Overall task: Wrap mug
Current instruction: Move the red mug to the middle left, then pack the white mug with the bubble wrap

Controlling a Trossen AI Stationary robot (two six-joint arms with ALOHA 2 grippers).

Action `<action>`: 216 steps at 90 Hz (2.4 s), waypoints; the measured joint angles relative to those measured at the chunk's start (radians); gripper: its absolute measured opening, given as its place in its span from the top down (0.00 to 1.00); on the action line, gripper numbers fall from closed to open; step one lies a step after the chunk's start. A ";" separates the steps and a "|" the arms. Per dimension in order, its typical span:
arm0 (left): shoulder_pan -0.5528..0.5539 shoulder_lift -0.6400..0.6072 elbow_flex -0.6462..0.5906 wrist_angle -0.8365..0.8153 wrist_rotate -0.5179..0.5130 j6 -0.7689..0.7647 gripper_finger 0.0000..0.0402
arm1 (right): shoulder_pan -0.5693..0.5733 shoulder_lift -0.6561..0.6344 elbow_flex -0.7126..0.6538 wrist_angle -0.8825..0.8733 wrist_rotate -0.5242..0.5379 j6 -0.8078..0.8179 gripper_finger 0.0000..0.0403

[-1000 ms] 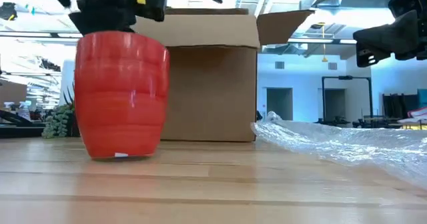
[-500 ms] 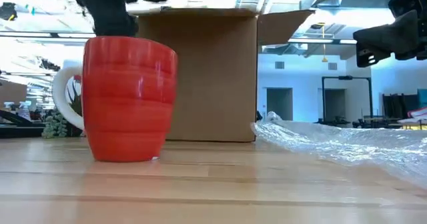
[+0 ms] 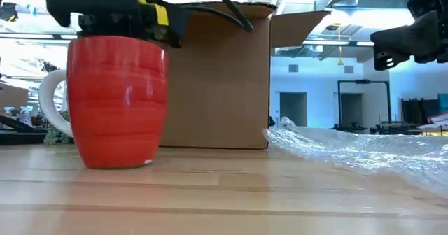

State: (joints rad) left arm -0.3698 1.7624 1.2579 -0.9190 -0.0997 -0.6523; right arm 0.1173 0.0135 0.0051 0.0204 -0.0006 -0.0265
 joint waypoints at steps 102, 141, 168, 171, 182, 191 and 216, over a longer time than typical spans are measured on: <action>-0.234 -0.627 -0.522 -0.272 0.110 -0.651 1.00 | 0.000 0.000 0.000 -0.004 0.001 0.000 1.00; -0.238 -0.651 -0.515 -0.388 0.108 -0.614 0.68 | 0.000 0.000 0.000 -0.005 0.001 0.000 1.00; -0.242 -0.651 -0.262 -0.609 0.006 -0.650 0.49 | 0.000 0.000 0.000 -0.005 0.001 0.000 1.00; -0.246 -0.651 -0.221 -0.608 -0.030 -0.647 0.49 | 0.000 0.000 0.000 -0.005 0.001 0.000 1.00; -0.277 -0.651 -0.078 -0.561 -0.186 -0.598 0.49 | 0.000 0.000 0.000 -0.005 0.001 0.000 1.00; -0.307 -0.651 0.014 -0.452 -0.328 -0.465 0.49 | 0.000 0.000 0.000 -0.005 0.001 0.000 1.00; -0.391 -0.650 0.009 0.062 -0.591 0.144 0.49 | 0.000 0.000 0.000 -0.005 0.001 0.000 1.00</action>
State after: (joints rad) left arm -0.7610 1.1127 1.2670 -0.8569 -0.6905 -0.5082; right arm 0.1172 0.0135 0.0051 0.0154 0.0006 -0.0261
